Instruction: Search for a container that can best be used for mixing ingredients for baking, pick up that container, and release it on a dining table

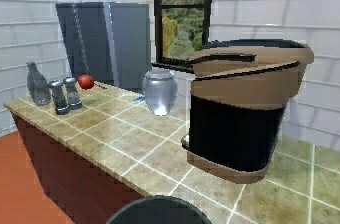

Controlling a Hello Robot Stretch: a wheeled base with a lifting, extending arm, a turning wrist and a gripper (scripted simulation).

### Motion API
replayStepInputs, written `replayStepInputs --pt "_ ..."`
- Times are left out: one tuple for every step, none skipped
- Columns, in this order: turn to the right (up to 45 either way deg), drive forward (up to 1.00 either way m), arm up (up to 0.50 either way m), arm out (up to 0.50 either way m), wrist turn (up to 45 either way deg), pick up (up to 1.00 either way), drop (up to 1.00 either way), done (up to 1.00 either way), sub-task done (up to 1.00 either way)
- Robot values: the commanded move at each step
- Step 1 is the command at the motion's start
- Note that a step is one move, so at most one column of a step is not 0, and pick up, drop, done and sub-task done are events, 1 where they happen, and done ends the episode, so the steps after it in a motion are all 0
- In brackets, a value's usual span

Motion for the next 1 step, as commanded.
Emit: replayStepInputs --pt "45.0 0.0 0.0 0.0 0.0 0.0 0.0 0.0 0.0"
